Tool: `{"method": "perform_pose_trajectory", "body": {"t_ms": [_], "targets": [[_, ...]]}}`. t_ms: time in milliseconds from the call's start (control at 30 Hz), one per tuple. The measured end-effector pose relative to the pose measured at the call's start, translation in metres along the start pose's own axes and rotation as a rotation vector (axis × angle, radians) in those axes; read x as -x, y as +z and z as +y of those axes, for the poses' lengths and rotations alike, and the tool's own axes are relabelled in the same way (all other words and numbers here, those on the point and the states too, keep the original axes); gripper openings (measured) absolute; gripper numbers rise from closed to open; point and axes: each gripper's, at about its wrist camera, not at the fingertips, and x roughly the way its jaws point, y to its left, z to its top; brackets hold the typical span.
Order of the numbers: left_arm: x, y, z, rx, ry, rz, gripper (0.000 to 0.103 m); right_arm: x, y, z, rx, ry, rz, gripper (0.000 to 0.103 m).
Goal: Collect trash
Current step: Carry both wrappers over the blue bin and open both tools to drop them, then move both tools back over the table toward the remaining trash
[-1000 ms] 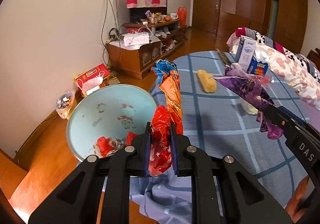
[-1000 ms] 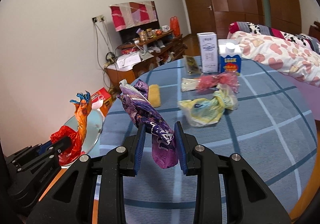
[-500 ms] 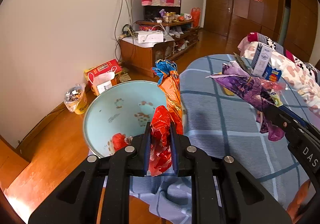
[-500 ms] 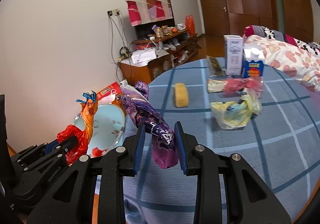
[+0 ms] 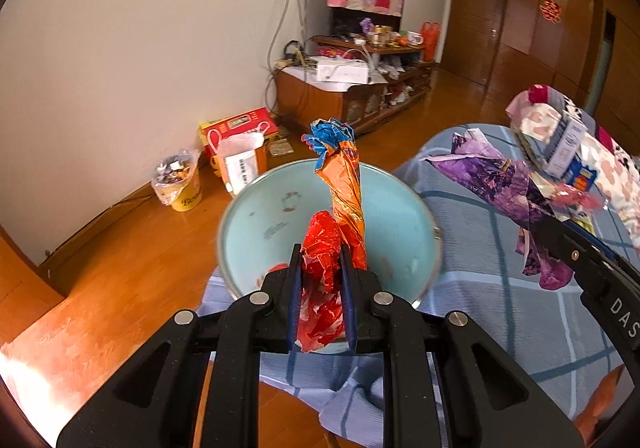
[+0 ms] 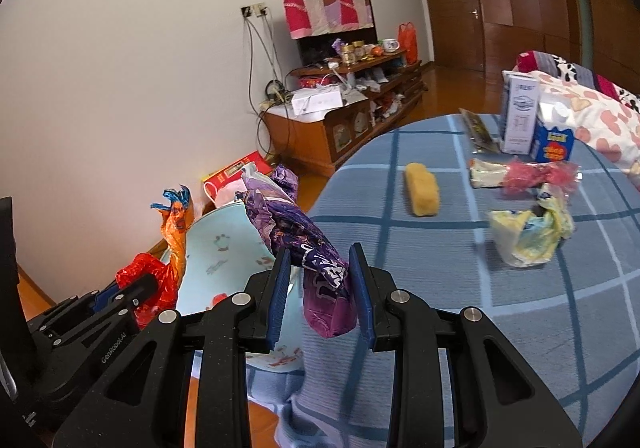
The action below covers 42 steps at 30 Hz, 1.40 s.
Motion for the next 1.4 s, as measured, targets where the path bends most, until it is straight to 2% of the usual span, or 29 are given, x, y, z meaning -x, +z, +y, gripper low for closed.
{"method": "perform_pose_trajectory", "body": {"t_ms": [267, 667, 933, 1067, 1133, 1200, 1400], "targets": [[-0.015, -0.001, 0.019, 0.032, 0.029, 0.033, 0.017, -0.032, 0.005, 0.021, 0.011, 0.013, 0.051, 0.031], [-0.043, -0.008, 0.024, 0.036, 0.044, 0.098, 0.017, -0.080, 0.003, 0.040, 0.055, 0.005, 0.130, 0.032], [-0.056, -0.011, 0.023, 0.026, 0.047, 0.125, 0.021, -0.098, 0.003, 0.042, 0.056, 0.041, 0.171, 0.044], [-0.054, -0.010, 0.026, 0.032, 0.058, 0.118, 0.029, -0.092, 0.006, 0.036, 0.039, 0.039, 0.154, 0.047], [-0.051, -0.008, 0.027, 0.040, 0.068, 0.110, 0.041, -0.088, 0.008, 0.034, 0.034, 0.037, 0.145, 0.052], [-0.047, -0.008, 0.027, 0.046, 0.071, 0.104, 0.047, -0.081, 0.010, 0.031, 0.028, 0.037, 0.133, 0.063], [-0.037, -0.008, 0.023, 0.061, 0.079, 0.093, 0.065, -0.063, 0.011, 0.023, 0.032, 0.003, 0.084, 0.076]]}}
